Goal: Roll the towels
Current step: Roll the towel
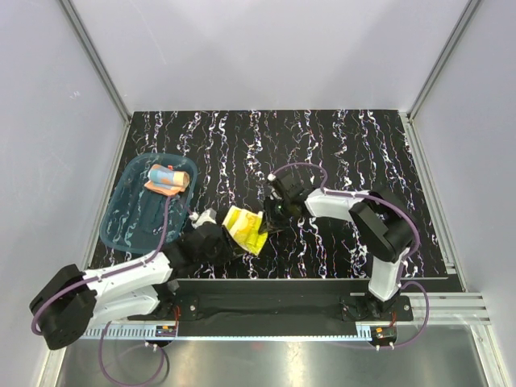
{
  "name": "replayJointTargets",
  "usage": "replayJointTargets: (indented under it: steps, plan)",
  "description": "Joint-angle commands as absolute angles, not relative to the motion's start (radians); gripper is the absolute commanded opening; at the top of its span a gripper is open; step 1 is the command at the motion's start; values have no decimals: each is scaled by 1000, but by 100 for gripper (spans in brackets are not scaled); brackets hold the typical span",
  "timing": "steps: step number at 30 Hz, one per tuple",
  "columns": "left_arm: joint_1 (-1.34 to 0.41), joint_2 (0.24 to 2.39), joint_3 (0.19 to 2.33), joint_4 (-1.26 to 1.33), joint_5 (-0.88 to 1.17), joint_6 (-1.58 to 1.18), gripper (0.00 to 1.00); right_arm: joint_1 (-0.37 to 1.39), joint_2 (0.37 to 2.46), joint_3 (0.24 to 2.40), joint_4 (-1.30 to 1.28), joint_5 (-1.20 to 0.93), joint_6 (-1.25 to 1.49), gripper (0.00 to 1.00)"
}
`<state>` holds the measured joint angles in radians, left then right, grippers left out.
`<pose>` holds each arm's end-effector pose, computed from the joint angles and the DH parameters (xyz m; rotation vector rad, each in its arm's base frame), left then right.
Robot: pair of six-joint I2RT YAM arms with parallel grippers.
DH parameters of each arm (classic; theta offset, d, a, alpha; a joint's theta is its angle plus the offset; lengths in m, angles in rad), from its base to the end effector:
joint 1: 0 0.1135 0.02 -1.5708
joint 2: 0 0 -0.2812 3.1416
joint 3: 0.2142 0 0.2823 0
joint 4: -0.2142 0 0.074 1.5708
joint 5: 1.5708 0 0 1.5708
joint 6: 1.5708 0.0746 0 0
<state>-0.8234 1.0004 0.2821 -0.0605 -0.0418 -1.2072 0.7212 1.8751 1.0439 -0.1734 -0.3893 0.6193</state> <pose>0.1526 -0.1600 0.1095 -0.5085 2.5004 -0.8782 0.2901 0.2928 0.0977 -0.3014 2.7740 0.9338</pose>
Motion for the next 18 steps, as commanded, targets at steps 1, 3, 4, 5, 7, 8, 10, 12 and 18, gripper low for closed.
replayJointTargets:
  steps: [1,3,4,5,7,8,10,12,18]
  plan:
    - [-888,992,409,-303,-185,-1034,41,707,1846,1042,-500,-97,523,29]
    - [-919,1011,478,-328,-236,-965,42,707,1827,1032,-526,-89,511,29]
    - [-936,1028,500,-333,-251,-901,43,707,1816,1028,-543,-89,505,29]
    - [-977,1037,521,-331,-285,-870,43,707,1809,1025,-567,-94,496,31]
    - [-1056,1075,592,-325,-325,-774,44,709,1796,1020,-603,-109,483,31]
    - [-1081,1095,616,-327,-374,-744,44,709,1789,1017,-609,-112,474,32]
    - [-1145,1161,699,-325,-412,-662,44,709,1773,1015,-629,-129,468,34]
    - [-1190,1207,747,-305,-452,-609,45,709,1764,1015,-634,-161,454,36]
    - [-1275,1359,839,-150,-439,-500,46,709,1752,1025,-630,-204,433,43]
